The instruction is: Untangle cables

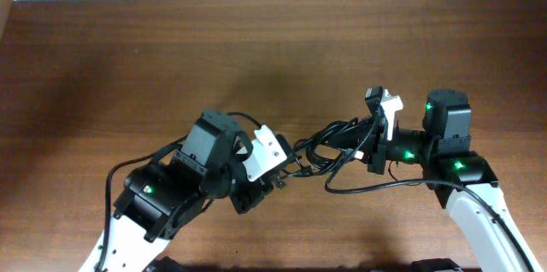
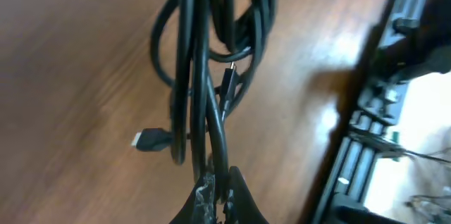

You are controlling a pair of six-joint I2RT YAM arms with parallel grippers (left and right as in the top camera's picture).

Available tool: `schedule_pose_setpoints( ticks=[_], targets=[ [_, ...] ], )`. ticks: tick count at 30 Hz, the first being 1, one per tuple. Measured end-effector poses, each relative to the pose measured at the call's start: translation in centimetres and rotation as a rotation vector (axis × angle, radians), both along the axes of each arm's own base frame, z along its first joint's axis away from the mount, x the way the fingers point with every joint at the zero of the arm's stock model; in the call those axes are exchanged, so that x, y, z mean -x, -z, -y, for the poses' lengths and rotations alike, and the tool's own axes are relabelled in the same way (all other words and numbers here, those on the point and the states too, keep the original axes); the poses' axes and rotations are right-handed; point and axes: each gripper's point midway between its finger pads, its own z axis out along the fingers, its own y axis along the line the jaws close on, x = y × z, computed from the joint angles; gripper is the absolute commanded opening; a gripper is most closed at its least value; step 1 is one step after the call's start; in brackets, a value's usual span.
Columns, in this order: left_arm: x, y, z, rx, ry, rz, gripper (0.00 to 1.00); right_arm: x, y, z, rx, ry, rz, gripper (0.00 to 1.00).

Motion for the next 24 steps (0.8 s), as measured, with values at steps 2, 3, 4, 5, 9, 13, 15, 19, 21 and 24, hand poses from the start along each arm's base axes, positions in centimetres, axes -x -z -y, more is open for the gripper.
schedule_pose_setpoints(
  ticks=[2,3,4,5,9,13,15,19,21,24],
  targets=[
    [-0.8,0.0,-0.4,-0.030,-0.029,0.038,0.00,-0.1,0.1,0.0,0.005,0.007,0.000,0.04],
    [-1.1,0.0,-0.6,-0.042,-0.042,0.054,0.00,-0.2,0.1,0.1,0.006,0.010,-0.001,0.04],
    [-1.5,0.0,-0.8,-0.054,-0.055,0.072,0.00,-0.2,0.1,0.1,0.007,0.012,-0.001,0.04],
    [-1.8,0.0,-1.0,-0.064,-0.065,0.086,0.00,-0.2,0.1,0.1,0.008,0.013,-0.002,0.04],
    [-2.9,0.0,-1.8,-0.113,-0.109,0.137,0.09,-0.3,0.2,0.1,0.012,0.018,-0.002,0.04],
    [-3.2,0.3,-2.9,-0.175,-0.137,0.161,0.57,-0.9,0.4,0.5,0.029,0.054,-0.002,0.04],
    [-3.4,0.9,-4.4,-0.234,-0.183,0.161,0.99,-1.8,0.8,1.4,0.048,0.108,-0.007,0.04],
    [-3.7,0.8,-4.8,-0.251,-0.202,0.176,0.99,-2.3,1.1,1.8,0.065,0.142,-0.014,0.04],
    [-3.5,0.8,-4.5,-0.235,-0.191,0.171,0.99,-2.3,1.1,1.8,0.065,0.143,-0.015,0.04],
    [-3.4,0.1,-2.9,-0.154,-0.147,0.167,0.99,-2.3,1.1,1.8,0.065,0.143,-0.015,0.04]
  ],
)
